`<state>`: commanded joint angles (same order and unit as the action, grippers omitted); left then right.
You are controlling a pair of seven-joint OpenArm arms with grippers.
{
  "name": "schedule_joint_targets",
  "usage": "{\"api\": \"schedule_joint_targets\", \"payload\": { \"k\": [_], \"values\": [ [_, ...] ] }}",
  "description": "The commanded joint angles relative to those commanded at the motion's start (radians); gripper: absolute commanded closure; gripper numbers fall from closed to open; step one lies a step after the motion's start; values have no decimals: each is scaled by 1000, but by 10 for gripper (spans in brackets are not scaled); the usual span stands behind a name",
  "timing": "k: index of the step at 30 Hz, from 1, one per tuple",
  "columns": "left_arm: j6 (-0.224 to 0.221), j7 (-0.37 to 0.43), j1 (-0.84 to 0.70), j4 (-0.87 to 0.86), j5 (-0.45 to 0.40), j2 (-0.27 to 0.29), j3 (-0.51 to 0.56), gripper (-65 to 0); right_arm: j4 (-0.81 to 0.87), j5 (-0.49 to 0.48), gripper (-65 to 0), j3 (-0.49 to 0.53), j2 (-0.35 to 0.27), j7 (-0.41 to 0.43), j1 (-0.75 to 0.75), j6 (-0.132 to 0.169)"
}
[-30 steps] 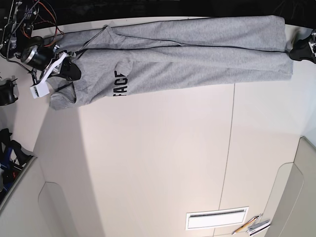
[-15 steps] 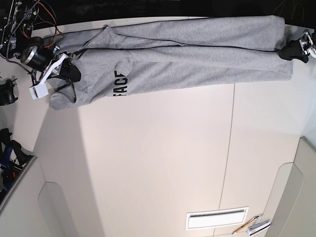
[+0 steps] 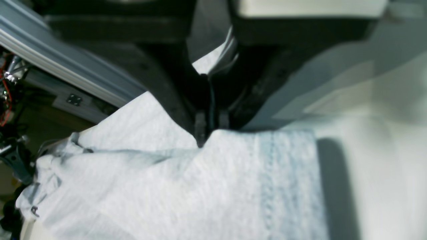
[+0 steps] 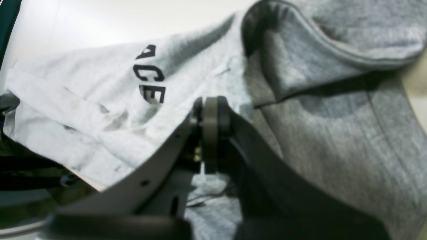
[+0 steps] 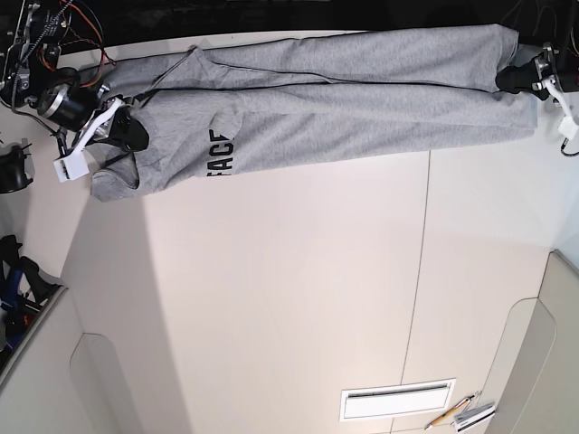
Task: Fold the T-shirt properly
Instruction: 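Pull the hem end with the left gripper to straighten the strip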
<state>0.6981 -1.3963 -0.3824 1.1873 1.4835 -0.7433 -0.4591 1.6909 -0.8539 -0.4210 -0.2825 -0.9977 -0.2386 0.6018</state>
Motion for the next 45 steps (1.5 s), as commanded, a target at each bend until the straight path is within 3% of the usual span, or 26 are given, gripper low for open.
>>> {"api": "schedule_joint_targets", "payload": {
  "k": [6,13,17,23,26,28,45],
  "values": [
    [0,0,10,68,0,-5,0,0,0,-3,0,0,0,0,0,0],
    [0,0,124,70,0,-25,0,0,0,-3,0,0,-3,-1,14,0],
    [0,0,188,70,-92,-24,0,0,0,-11,0,0,-3,-1,14,0],
    [0,1,193,69,-120,-24,0,-5,0,-19,0,0,-3,-2,13,0],
    [0,1,193,66,-119,-24,0,-204,0,-19,0,0,-3,-2,14,0],
    [0,1,193,66,-111,-24,0,-260,0,-19,0,0,-3,-2,14,0],
    [0,84,200,34,-165,9,0,-261,0,-21,0,0,-3,-2,13,0]
  ]
}}
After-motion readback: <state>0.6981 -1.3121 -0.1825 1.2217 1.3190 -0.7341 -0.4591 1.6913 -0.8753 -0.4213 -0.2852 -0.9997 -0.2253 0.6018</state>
